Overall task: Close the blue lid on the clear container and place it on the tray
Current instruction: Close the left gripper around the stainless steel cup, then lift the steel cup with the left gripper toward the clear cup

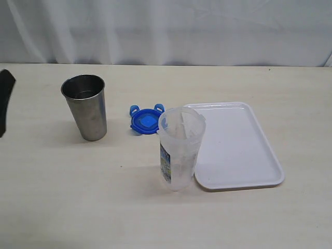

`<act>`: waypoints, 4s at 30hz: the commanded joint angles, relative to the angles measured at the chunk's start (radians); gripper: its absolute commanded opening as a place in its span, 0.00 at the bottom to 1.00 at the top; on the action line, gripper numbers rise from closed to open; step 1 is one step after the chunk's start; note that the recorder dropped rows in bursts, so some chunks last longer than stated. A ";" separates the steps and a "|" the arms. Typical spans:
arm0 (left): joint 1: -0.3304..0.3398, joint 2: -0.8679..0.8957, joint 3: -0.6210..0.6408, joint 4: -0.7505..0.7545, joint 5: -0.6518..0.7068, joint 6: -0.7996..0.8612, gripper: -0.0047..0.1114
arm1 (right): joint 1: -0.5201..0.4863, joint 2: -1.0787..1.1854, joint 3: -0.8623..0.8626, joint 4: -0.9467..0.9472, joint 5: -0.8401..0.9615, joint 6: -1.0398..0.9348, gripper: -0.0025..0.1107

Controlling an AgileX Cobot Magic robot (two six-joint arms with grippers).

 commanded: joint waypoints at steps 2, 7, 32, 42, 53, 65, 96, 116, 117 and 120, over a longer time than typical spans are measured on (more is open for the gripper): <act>0.000 0.298 -0.057 0.087 -0.099 0.055 0.94 | -0.004 -0.005 0.002 0.005 -0.003 -0.002 0.06; 0.000 0.508 -0.157 0.157 -0.099 0.058 0.94 | -0.004 -0.005 0.002 0.005 -0.003 -0.002 0.06; 0.000 0.958 -0.450 0.305 -0.099 0.091 0.94 | -0.004 -0.005 0.002 0.005 -0.003 -0.002 0.06; 0.000 1.046 -0.566 0.352 -0.099 0.087 0.94 | -0.004 -0.005 0.002 0.005 -0.003 -0.002 0.06; 0.000 1.092 -0.648 0.389 -0.099 0.071 0.94 | -0.004 -0.005 0.002 0.005 -0.003 -0.002 0.06; 0.000 1.137 -0.709 0.393 -0.099 0.024 0.94 | -0.004 -0.005 0.002 0.005 -0.003 -0.002 0.06; 0.000 1.148 -0.716 0.396 -0.099 0.021 0.80 | -0.004 -0.005 0.002 0.005 -0.003 -0.002 0.06; 0.000 1.064 -0.716 0.483 -0.099 -0.036 0.04 | -0.004 -0.005 0.002 0.005 -0.003 -0.002 0.06; 0.000 1.048 -0.716 0.483 -0.099 -0.055 0.04 | -0.004 -0.005 0.002 0.005 -0.003 -0.002 0.06; 0.000 1.025 -0.716 0.483 -0.099 -0.057 0.04 | -0.004 -0.005 0.002 0.005 -0.003 -0.002 0.06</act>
